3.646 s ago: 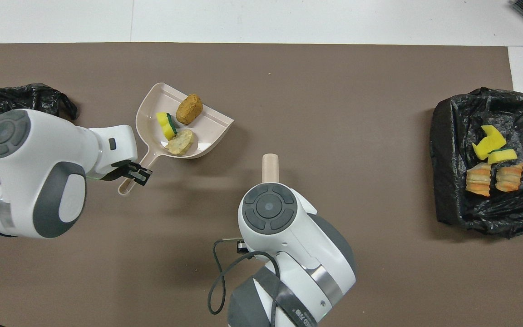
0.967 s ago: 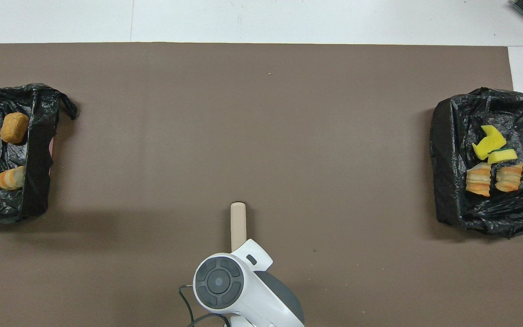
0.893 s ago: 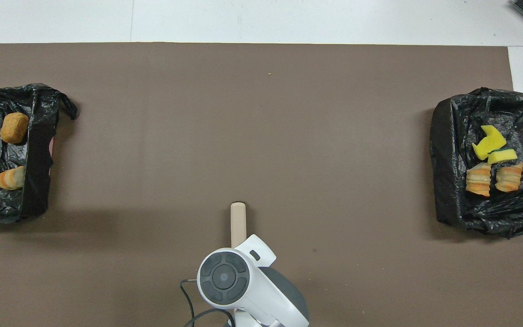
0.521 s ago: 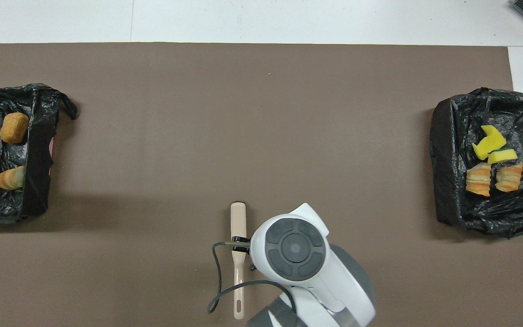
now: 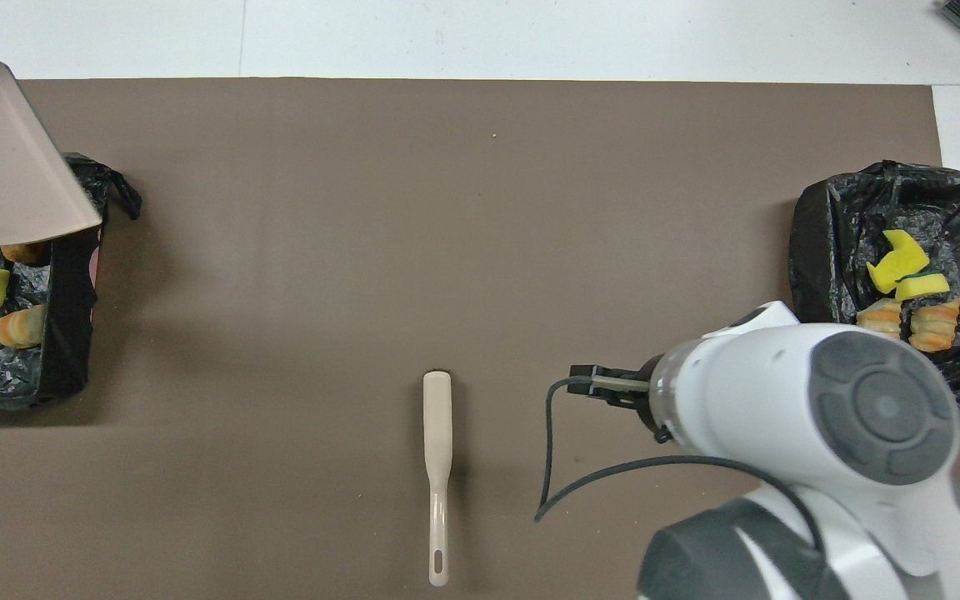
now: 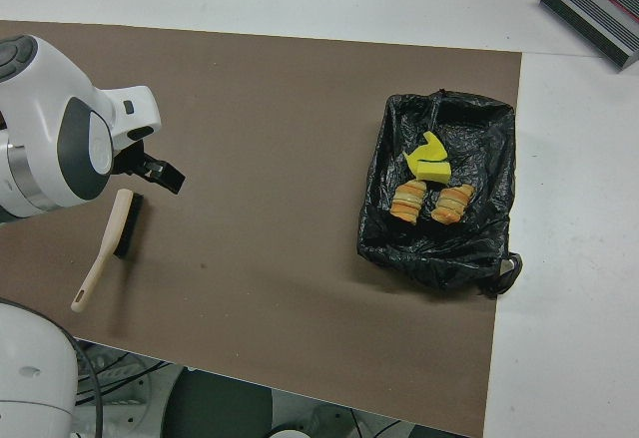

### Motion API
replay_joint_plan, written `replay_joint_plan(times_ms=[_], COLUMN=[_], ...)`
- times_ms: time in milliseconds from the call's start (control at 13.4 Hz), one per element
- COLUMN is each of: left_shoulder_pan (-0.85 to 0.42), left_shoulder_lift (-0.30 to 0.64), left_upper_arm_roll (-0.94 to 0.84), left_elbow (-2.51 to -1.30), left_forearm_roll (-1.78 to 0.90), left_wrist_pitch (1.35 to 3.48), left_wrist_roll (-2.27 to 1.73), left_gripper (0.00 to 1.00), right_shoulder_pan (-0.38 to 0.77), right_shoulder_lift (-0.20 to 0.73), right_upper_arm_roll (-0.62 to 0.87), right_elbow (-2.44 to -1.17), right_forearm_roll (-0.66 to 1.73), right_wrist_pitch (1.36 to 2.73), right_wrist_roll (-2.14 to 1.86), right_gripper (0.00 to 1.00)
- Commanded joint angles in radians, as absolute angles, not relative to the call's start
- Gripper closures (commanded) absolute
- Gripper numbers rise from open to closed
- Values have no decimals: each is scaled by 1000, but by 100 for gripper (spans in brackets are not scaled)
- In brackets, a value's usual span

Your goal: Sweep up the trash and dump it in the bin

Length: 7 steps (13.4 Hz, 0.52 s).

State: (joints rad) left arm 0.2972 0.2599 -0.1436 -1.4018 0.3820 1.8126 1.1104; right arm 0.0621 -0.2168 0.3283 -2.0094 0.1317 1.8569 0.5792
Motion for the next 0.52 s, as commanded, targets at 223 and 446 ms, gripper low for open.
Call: replay_joint_plan(times_ms=[223, 446], left_shoulder_pan=[136, -38], left_shoulder_lift=[233, 184], left_upper_arm_roll=[-140, -146], left_elbow=[-1414, -1534], left_forearm_roll=[190, 184], left_wrist_pitch=[1806, 1805], left_wrist_roll=[460, 107], left_gripper=[100, 100], right_shoulder_pan=[-34, -63], right_shoulder_lift=[-180, -154], right_upper_arm_roll=[342, 342], right_elbow=[-1884, -1820], right_forearm_roll=[52, 9], right_wrist_pitch=[1804, 1802], right_wrist_roll=[495, 494], right_gripper=[0, 0])
